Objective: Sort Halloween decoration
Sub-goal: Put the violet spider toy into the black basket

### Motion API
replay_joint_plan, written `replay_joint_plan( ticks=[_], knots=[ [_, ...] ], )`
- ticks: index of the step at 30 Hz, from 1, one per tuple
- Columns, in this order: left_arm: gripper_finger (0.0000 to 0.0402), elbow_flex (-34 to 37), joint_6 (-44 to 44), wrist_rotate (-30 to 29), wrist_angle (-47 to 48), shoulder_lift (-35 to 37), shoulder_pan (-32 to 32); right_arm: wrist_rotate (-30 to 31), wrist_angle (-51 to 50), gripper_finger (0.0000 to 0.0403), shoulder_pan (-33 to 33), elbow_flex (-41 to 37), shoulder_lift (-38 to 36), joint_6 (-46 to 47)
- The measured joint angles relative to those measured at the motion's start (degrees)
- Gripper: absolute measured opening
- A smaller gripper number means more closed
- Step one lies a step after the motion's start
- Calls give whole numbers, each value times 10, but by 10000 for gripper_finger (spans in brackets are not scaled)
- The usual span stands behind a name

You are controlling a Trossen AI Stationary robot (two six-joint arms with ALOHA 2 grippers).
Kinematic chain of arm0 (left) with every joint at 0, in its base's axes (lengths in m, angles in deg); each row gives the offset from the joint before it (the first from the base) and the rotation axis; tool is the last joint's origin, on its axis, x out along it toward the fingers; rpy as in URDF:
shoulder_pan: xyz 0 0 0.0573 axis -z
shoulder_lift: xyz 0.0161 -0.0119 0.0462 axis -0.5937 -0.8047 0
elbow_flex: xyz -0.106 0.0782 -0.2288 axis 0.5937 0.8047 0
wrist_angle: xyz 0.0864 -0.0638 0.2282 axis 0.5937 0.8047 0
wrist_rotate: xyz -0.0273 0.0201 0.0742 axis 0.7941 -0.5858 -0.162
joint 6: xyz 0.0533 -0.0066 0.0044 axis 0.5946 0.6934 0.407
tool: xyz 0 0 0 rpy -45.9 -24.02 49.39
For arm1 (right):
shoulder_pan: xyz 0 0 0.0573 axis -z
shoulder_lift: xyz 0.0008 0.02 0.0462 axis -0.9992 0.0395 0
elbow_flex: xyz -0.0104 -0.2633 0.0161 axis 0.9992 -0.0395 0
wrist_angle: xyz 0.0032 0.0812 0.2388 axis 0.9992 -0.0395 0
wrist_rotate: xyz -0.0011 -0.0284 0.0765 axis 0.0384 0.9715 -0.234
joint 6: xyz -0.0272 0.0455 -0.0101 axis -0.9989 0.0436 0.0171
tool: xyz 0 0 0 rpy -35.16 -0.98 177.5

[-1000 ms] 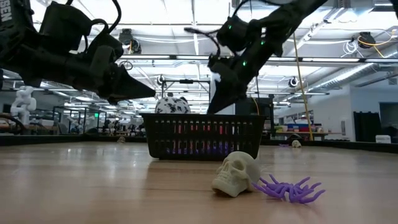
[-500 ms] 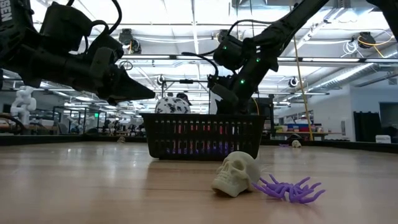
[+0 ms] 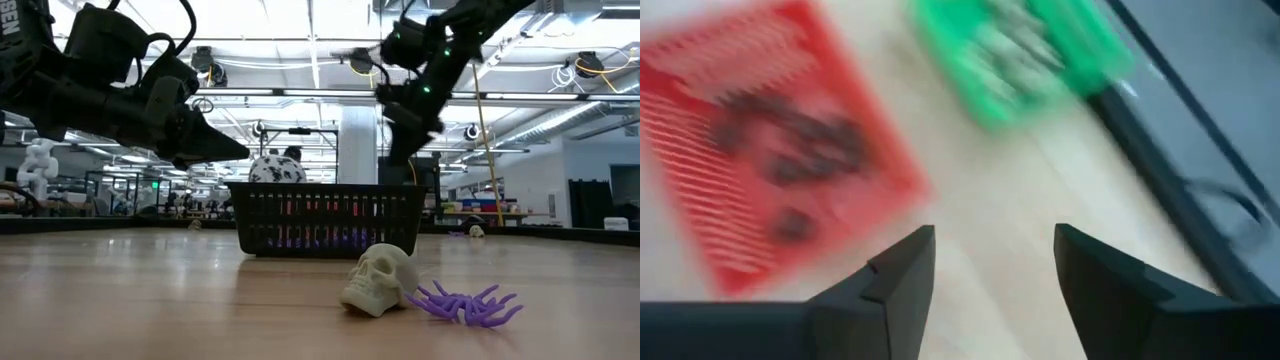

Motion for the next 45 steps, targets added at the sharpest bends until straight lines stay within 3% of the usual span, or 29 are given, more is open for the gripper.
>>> replay_joint_plan(
  ticks=[7,14,24,32,38,45],
  knots=[
    [0,0,0,0,0,0,0,-7,-77,191,134,0,9,33],
    [0,0,0,0,1,0,0,-83,-83,195,242,0,65,61],
    [0,0,0,0,1,0,0,-95,-70,196,307,0,138,50],
    [0,0,0,0,1,0,0,-140,-71,194,339,2,177,36],
    [0,0,0,0,1,0,0,-142,-73,150,344,2,179,26],
    [0,0,0,0,1,0,0,-149,-64,53,345,0,174,11]
  ],
)
